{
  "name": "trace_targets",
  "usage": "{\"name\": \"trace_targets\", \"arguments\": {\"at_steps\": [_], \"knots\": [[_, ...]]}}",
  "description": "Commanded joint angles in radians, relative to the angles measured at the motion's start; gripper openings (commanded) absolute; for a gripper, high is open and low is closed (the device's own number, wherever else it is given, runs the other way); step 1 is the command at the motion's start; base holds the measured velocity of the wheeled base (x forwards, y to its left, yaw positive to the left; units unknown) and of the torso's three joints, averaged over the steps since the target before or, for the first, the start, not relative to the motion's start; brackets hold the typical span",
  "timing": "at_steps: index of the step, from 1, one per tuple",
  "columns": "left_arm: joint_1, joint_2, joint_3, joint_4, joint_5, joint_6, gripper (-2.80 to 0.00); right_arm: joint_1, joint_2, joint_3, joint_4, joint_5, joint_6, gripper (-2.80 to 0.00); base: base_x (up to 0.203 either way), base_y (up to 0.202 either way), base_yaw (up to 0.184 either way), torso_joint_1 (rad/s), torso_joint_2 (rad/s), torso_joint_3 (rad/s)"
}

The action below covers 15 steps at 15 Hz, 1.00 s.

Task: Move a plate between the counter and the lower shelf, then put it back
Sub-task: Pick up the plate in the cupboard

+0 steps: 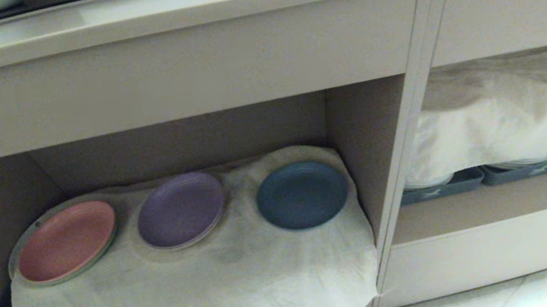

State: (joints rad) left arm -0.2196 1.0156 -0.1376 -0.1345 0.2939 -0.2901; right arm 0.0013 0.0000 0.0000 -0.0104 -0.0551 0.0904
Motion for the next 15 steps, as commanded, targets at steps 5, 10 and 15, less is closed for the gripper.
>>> {"name": "trace_targets", "arguments": {"at_steps": [5, 10, 15], "knots": [[0.211, -0.253, 0.086, -0.001, -0.237, 0.387, -2.80, 0.000, 0.000, 0.000, 0.000, 0.000, 0.000, -2.80, 0.000, 0.000, 0.000, 0.000, 0.00, 0.000], [0.211, -0.351, 0.084, 0.041, -0.244, 0.394, -2.80, 0.000, 0.000, 0.000, 0.000, 0.000, 0.000, -2.80, 0.000, 0.000, 0.000, 0.000, 0.00, 0.000], [0.195, -0.471, 0.100, 0.073, -0.250, 0.418, -2.80, 0.000, 0.000, 0.000, 0.000, 0.000, 0.000, -2.80, 0.000, 0.000, 0.000, 0.000, 0.00, 0.000]]}}
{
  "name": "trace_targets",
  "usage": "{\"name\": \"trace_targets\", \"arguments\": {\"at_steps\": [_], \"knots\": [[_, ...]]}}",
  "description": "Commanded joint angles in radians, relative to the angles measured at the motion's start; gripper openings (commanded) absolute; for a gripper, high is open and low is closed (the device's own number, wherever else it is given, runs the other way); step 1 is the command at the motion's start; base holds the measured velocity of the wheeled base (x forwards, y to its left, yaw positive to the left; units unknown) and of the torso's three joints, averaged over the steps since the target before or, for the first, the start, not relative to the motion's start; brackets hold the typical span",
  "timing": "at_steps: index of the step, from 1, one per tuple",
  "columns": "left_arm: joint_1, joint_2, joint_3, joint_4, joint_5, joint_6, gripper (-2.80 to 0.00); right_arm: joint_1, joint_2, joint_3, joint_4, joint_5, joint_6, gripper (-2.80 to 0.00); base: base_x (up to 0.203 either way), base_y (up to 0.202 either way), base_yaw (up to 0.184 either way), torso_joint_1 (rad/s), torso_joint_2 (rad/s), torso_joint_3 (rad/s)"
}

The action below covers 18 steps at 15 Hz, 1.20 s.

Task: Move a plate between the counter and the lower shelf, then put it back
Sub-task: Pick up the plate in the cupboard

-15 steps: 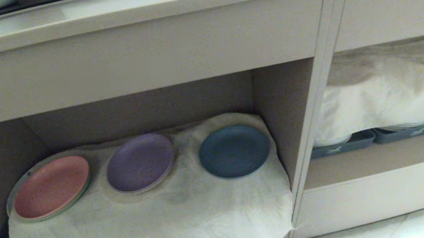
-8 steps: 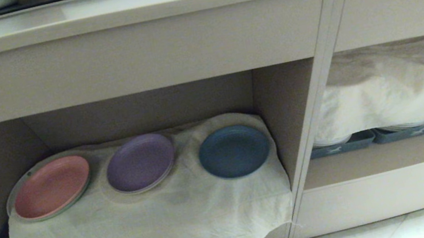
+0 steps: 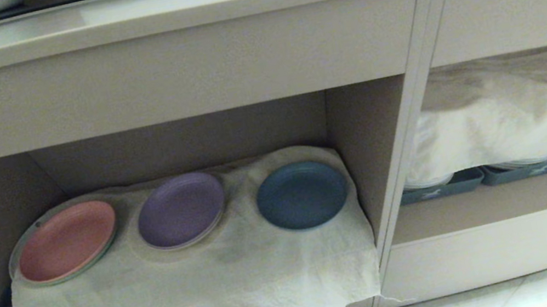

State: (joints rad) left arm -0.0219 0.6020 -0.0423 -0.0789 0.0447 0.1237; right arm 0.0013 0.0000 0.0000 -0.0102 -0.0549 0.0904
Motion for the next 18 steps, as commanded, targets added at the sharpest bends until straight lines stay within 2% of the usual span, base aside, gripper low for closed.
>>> {"name": "trace_targets", "arguments": {"at_steps": [1, 4, 16, 18], "knots": [[-0.003, -0.083, 0.002, 0.042, -0.007, 0.007, -2.80, 0.000, 0.000, 0.000, -0.001, 0.000, 0.000, -2.80, 0.000, 0.000, 0.000, 0.000, 0.00, 0.000], [0.000, -0.170, -0.019, 0.121, -0.023, 0.007, -2.80, 0.000, 0.000, 0.000, -0.001, 0.000, 0.002, -2.80, 0.000, 0.000, 0.000, 0.000, 0.00, 0.000], [0.002, -0.375, -0.018, 0.153, -0.017, 0.001, -2.80, 0.000, 0.000, 0.000, -0.001, 0.000, 0.000, -2.80, 0.000, 0.000, 0.000, 0.000, 0.00, 0.000], [0.002, -0.407, -0.018, 0.166, -0.016, -0.033, -2.80, 0.000, 0.000, 0.000, -0.001, 0.000, 0.000, -2.80, 0.000, 0.000, 0.000, 0.000, 0.00, 0.000]]}}
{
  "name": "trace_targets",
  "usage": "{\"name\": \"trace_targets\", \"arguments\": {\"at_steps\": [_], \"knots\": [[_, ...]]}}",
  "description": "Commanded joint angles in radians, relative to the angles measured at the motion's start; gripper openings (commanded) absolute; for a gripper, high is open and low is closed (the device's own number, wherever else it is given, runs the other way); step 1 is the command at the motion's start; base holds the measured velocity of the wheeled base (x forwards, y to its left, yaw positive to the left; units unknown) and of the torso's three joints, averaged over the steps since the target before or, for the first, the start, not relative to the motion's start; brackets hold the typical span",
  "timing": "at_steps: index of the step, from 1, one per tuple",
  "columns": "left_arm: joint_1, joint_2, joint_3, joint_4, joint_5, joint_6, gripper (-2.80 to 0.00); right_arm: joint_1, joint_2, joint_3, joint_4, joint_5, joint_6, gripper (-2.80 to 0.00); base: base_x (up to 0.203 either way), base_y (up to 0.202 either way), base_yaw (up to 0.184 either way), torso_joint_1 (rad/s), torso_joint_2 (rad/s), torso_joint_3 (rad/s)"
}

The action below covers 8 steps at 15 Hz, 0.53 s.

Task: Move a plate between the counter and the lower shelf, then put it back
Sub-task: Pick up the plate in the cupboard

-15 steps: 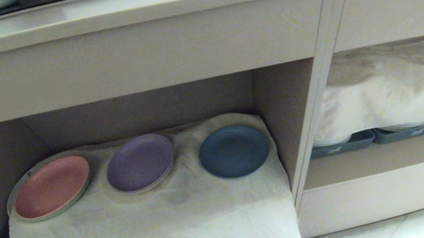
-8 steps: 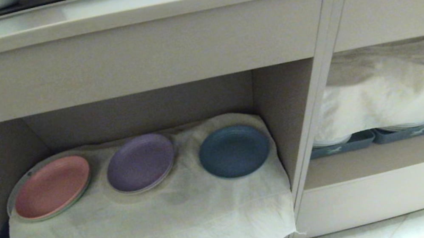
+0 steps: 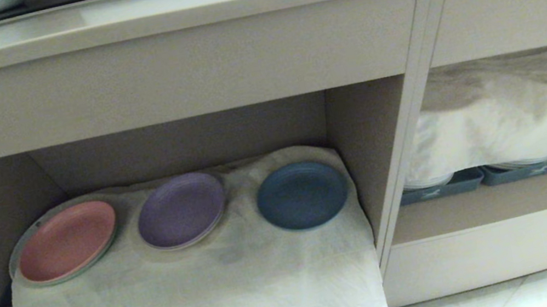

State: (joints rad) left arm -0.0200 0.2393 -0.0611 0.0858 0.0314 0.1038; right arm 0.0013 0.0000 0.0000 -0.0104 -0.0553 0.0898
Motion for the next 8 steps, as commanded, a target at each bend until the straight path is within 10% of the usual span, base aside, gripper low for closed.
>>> {"name": "trace_targets", "arguments": {"at_steps": [1, 8], "knots": [[0.003, -0.068, 0.002, 0.002, -0.009, -0.025, -2.80, 0.000, 0.000, 0.000, 0.000, 0.000, 0.001, -2.80, 0.000, 0.000, 0.000, 0.000, 0.00, 0.000], [0.015, -0.239, 0.015, 0.026, -0.045, -0.039, -2.80, 0.000, 0.000, 0.000, 0.000, 0.000, 0.001, -2.80, 0.000, 0.000, 0.000, 0.000, 0.00, 0.000]]}}
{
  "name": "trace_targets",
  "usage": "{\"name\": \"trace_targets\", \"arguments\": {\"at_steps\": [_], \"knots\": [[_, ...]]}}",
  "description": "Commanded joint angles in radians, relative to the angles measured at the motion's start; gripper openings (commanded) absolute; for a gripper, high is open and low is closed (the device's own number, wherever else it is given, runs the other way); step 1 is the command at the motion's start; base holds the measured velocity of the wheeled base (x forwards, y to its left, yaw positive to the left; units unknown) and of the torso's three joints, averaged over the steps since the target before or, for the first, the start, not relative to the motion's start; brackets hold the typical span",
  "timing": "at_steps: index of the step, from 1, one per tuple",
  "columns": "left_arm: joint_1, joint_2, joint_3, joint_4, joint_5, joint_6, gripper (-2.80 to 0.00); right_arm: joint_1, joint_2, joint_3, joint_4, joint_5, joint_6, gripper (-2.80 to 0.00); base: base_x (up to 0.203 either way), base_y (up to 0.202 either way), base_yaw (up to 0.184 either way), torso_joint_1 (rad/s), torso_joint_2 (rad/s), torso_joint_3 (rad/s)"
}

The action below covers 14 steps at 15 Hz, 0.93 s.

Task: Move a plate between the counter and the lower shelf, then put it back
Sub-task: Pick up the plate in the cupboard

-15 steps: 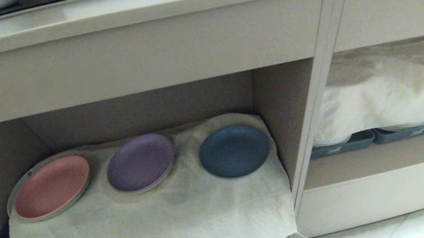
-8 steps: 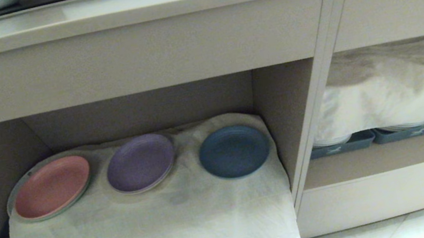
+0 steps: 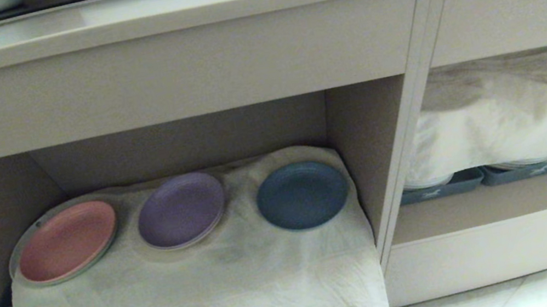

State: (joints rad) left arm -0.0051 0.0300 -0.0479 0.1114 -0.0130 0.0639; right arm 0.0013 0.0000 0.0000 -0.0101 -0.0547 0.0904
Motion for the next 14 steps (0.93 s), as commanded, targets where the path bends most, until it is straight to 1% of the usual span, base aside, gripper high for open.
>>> {"name": "trace_targets", "arguments": {"at_steps": [1, 5, 6, 7, 8, 9, 14], "knots": [[0.001, -0.030, 0.002, 0.001, -0.002, -0.001, -2.80, 0.000, 0.000, 0.000, -0.001, -0.001, 0.001, -2.80, 0.000, 0.000, 0.000, 0.000, 0.00, 0.000], [0.001, -0.030, 0.005, -0.005, 0.007, -0.050, -2.80, 0.000, 0.000, 0.000, -0.001, -0.001, 0.000, -2.80, 0.000, 0.000, 0.000, 0.000, 0.00, 0.000], [0.002, -0.030, 0.008, -0.020, 0.008, -0.055, -2.80, 0.000, 0.000, 0.000, -0.001, -0.001, 0.000, -2.80, 0.000, 0.000, 0.000, 0.000, 0.00, 0.000], [0.001, -0.030, 0.021, -0.050, 0.009, -0.056, -2.80, 0.000, 0.001, 0.000, -0.001, -0.001, 0.000, -2.80, 0.000, 0.000, 0.000, 0.000, 0.00, 0.000], [0.001, -0.030, 0.039, -0.107, 0.010, -0.056, -2.80, 0.000, 0.000, 0.000, -0.001, -0.001, 0.000, -2.80, 0.000, 0.000, 0.000, 0.000, 0.00, 0.000], [0.002, -0.030, 0.048, -0.124, 0.011, -0.056, -2.80, 0.000, 0.000, 0.000, -0.001, -0.001, 0.002, -2.80, 0.000, 0.000, 0.000, 0.000, 0.00, 0.000], [0.002, -0.030, 0.048, -0.119, 0.011, -0.056, -2.80, 0.000, 0.000, 0.000, -0.001, -0.001, 0.000, -2.80, 0.000, 0.000, 0.000, 0.000, 0.00, 0.000]]}}
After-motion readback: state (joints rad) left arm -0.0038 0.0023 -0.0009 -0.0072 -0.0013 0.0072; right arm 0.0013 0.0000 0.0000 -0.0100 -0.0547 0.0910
